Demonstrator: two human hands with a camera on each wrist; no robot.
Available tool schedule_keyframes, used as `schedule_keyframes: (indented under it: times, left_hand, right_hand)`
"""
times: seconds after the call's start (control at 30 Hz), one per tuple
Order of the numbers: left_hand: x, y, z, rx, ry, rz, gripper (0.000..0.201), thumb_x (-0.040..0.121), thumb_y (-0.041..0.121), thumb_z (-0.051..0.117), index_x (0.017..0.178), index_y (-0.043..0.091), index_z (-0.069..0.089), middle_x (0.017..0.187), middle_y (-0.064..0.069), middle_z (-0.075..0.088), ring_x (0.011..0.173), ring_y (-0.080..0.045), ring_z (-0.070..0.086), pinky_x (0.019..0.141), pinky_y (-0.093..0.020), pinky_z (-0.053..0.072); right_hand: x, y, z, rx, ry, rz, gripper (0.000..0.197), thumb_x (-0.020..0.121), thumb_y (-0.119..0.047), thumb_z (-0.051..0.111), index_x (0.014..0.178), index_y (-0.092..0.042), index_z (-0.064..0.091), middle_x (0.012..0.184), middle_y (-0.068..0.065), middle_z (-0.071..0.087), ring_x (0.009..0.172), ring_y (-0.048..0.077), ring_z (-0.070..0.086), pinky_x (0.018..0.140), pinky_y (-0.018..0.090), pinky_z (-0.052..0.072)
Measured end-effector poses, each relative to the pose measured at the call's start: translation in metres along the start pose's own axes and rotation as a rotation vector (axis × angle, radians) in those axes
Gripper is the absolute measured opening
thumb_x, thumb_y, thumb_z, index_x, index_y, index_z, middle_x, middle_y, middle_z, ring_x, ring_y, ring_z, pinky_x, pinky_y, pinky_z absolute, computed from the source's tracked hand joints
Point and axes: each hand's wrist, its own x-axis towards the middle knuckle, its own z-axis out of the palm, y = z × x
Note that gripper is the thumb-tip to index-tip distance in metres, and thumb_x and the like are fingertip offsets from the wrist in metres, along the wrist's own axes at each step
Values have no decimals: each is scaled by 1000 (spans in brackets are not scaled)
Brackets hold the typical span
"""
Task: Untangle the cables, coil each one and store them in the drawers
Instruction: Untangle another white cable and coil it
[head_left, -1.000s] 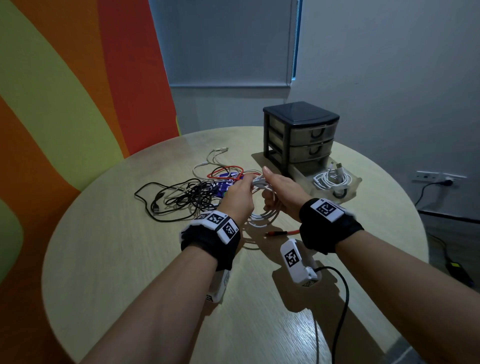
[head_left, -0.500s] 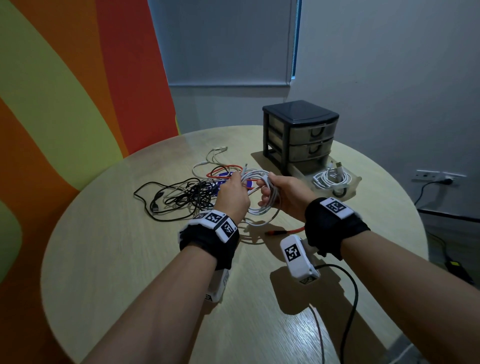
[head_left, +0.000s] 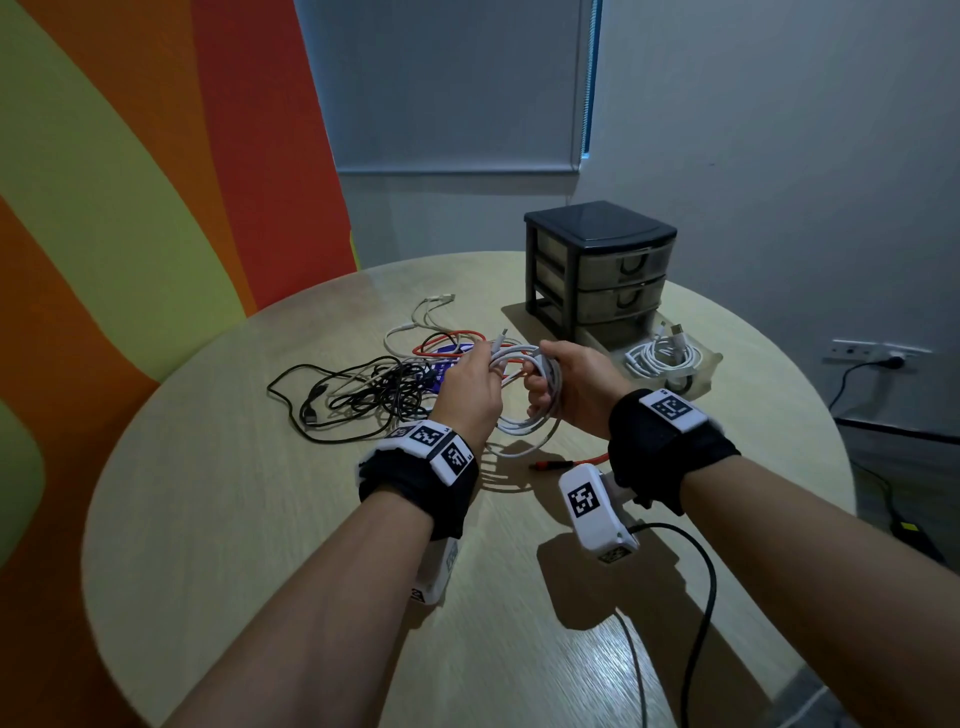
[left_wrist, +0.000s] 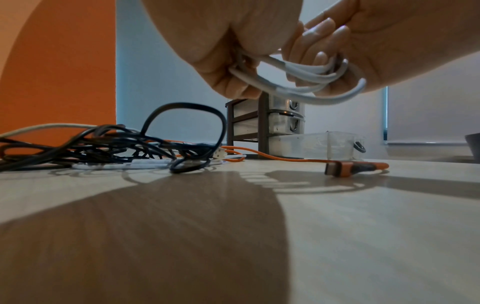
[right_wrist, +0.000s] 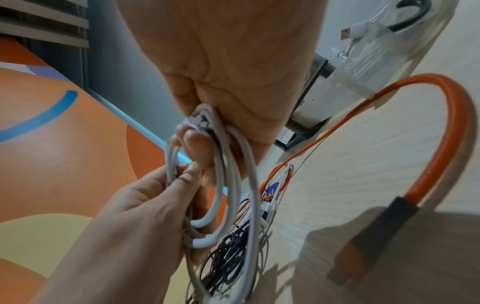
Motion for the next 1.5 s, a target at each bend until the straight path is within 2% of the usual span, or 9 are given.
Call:
schedule_keyframes:
  times: [0.1,0.43,0.6,0.73,0.93,1.07,1.2,1.3,1.5]
  left_hand:
    - [0,2,-1,10,-1,-41,28,95,3,38,121,-3,48,112,-23,58,104,-35,53,80,-31,36]
    - [1,4,-4,83,36,-243,22,93,2,43,114,-2,47,108,-22,59,97,-33,58,69,-29,39]
    - [0,5,-5,39,63,-266,27,93,0,42,119,-1,46,112,-22,58,100,-33,58,71,-28,41]
    - [-1,5,-7,-22,119,-317,26,94,3,41,119,-1,45,115,-22,57,104,-34,57,72,-28,40]
    - [-2,2,-1,-43,-45,-142,27,98,9,37,121,2,49,100,-22,60,93,-35,58,67,-28,38]
    - [-4,4,-1,-23,-81,-68,32,96,6,38,126,5,47,95,-21,61,87,-34,58,64,-27,36]
    - [-4,5,-2,1,-99,-58,33,94,3,39,126,7,45,94,-23,60,84,-34,58,65,-32,39]
    - [-3,7,-4,28,-85,-91,29,95,4,37,123,2,44,100,-25,59,92,-38,58,72,-37,43]
    - [0,7,-4,99,-65,-206,29,93,1,41,122,0,41,108,-25,59,100,-38,56,80,-41,46]
  right_hand:
    - [-2,1,-2,4,8,-9,40,97,-24,25,79,-5,56,61,4,49,53,15,45,56,26,40]
    - [-8,4,-12,-123,58,6,25,91,7,41,101,-3,61,91,11,68,86,21,65,86,33,52]
    - [-9,4,-13,-272,171,21,17,92,2,47,93,-3,63,86,12,65,77,18,64,73,27,54]
    - [-10,5,-20,-125,272,6,20,94,6,42,109,9,55,79,13,59,67,18,61,60,24,55]
    - [-4,6,-25,-8,459,-170,22,93,5,46,115,2,50,83,13,64,67,18,64,66,27,56]
    - [-1,4,-17,5,508,-244,22,83,8,61,94,-6,49,85,19,66,64,23,66,66,31,58]
    - [1,4,-8,-235,461,-237,9,81,3,65,81,-6,62,81,19,68,74,30,68,74,35,57]
    - [-1,2,-5,-303,327,-177,9,83,2,62,90,-1,65,89,22,69,77,28,68,79,35,57]
    - [-7,-2,-5,-126,126,-68,31,89,-11,40,102,4,64,90,17,69,72,21,67,66,25,54]
